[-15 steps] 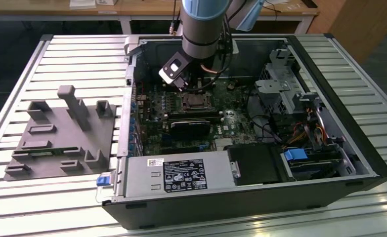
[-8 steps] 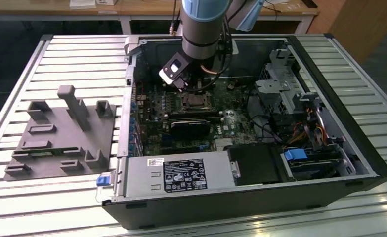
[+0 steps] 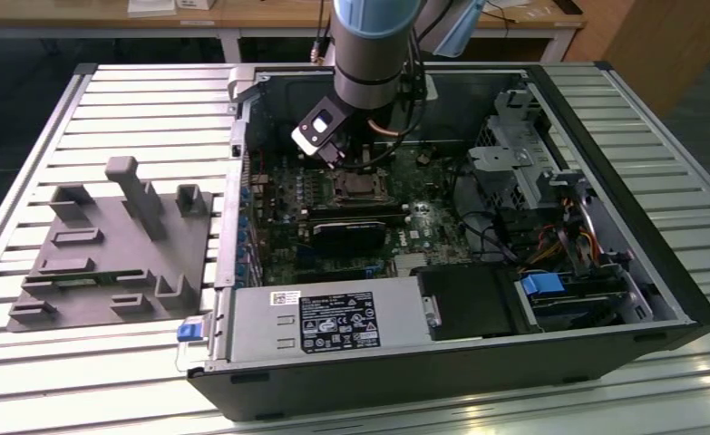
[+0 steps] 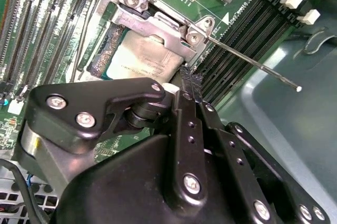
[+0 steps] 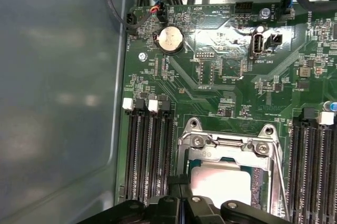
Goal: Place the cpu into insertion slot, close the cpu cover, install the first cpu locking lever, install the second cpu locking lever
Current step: 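Close the cpu cover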
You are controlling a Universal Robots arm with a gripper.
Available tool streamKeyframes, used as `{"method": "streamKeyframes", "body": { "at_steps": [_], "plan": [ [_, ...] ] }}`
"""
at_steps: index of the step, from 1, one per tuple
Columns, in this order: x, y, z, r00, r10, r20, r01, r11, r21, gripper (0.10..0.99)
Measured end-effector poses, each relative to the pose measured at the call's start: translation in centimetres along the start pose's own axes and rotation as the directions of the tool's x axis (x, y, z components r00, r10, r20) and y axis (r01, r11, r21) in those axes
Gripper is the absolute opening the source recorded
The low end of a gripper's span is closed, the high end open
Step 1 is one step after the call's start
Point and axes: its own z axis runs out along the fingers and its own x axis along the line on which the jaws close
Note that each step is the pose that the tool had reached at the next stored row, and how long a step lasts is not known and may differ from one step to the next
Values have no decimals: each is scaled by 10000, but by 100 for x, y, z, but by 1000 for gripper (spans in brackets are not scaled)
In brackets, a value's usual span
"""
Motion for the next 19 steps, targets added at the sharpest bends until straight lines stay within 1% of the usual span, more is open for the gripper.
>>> {"method": "streamKeyframes", "body": {
  "at_steps": [2,3,7,13,15,17,18,19],
  "plan": [
    [0,0,0,10000,-1,70,1,10000,4,106],
    [0,0,0,10000,-2,86,2,10000,5,106],
    [1,0,-2,10000,-1,100,1,10000,5,106],
    [6,1,-25,10000,-2,91,2,10000,3,106],
    [6,0,-25,10000,0,18,0,10000,1,106],
    [6,0,-25,10000,2,-98,-2,10000,-5,106],
    [6,0,-24,9999,3,-132,-4,10000,-7,106],
    [5,1,-21,9999,3,-144,-3,10000,-9,106]
  ]
}}
